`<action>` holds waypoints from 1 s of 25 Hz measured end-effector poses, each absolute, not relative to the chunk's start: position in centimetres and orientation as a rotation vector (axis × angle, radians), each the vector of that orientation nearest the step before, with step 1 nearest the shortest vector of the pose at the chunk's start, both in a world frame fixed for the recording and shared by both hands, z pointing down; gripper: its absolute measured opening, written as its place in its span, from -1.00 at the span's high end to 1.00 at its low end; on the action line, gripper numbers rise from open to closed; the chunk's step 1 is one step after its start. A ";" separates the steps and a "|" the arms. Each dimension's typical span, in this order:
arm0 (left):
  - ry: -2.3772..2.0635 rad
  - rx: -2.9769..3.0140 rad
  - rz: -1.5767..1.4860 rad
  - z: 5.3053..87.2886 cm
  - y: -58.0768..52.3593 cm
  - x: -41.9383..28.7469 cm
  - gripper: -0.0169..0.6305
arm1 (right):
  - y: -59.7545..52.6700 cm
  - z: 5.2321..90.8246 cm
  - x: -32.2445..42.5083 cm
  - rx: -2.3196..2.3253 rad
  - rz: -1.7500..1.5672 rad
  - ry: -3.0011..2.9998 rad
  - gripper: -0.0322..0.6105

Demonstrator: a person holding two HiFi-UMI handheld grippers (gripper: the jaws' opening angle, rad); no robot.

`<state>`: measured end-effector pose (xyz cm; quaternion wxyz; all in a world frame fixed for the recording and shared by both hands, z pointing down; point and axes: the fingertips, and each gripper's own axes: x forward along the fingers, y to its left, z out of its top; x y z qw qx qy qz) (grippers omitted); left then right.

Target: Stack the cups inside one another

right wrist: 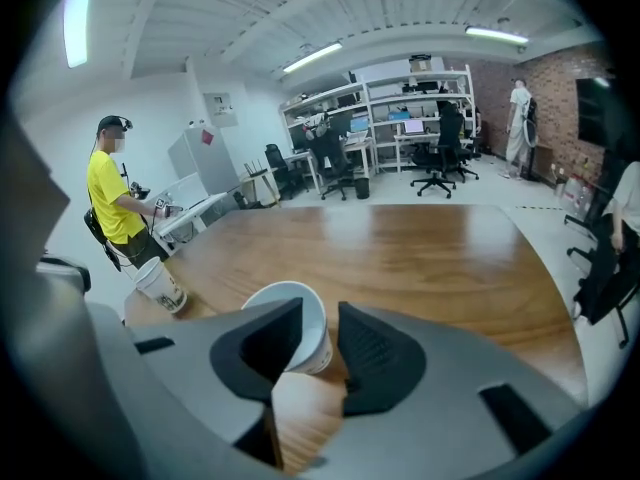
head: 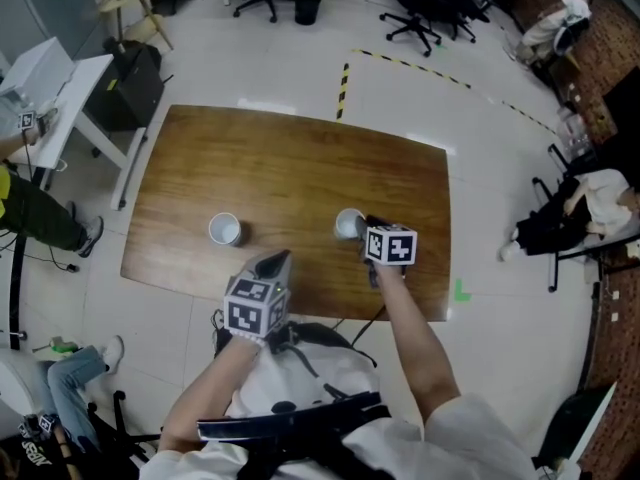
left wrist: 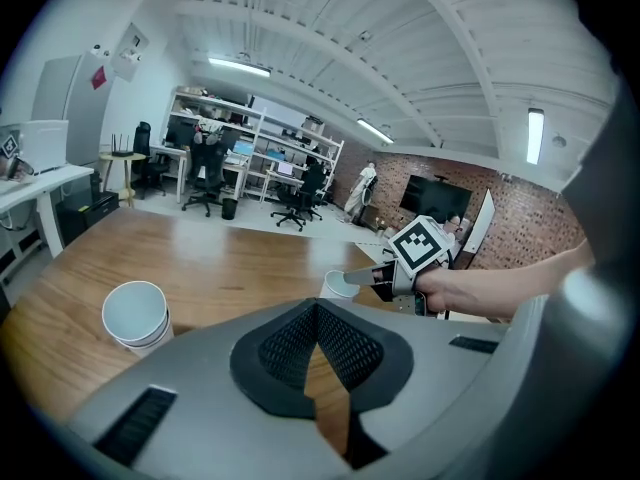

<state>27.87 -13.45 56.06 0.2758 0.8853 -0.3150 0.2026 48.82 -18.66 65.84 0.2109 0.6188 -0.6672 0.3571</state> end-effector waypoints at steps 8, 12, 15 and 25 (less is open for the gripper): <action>-0.857 2.358 0.559 56.6 -13.4 28.1 0.96 | -18.8 66.5 48.5 1.689 1.006 -1.858 0.65; -0.858 2.357 0.562 56.6 -13.1 28.2 0.96 | -18.7 66.4 48.9 1.696 0.993 -1.848 0.74; -0.857 2.356 0.561 56.6 -13.0 27.8 0.96 | -18.7 66.6 48.8 1.696 0.995 -1.839 0.81; -0.848 2.375 0.561 56.2 -13.0 25.6 0.96 | -18.8 62.2 48.4 1.803 0.950 -1.886 0.82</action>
